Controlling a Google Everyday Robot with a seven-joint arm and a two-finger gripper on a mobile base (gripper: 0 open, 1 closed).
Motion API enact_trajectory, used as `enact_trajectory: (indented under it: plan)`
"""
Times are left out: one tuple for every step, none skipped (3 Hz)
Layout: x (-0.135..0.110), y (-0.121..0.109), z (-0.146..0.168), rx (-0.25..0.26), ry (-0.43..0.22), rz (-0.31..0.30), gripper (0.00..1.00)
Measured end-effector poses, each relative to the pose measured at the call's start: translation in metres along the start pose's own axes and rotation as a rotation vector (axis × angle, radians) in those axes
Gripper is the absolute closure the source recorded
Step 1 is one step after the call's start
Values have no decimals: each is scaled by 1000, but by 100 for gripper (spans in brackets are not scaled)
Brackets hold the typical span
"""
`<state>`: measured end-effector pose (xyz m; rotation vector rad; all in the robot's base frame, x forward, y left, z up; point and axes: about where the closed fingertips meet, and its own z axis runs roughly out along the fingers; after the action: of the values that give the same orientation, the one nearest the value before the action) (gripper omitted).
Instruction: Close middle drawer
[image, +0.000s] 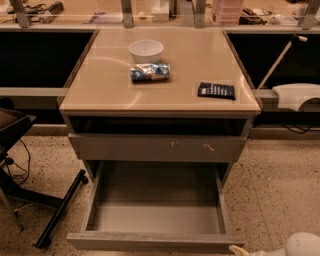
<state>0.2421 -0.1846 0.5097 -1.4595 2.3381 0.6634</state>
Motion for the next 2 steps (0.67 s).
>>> enact_trajectory:
  plan:
    - [-4, -2, 32, -7, -55, -16, 0]
    - [-6, -6, 88, -73, -138, -8, 0]
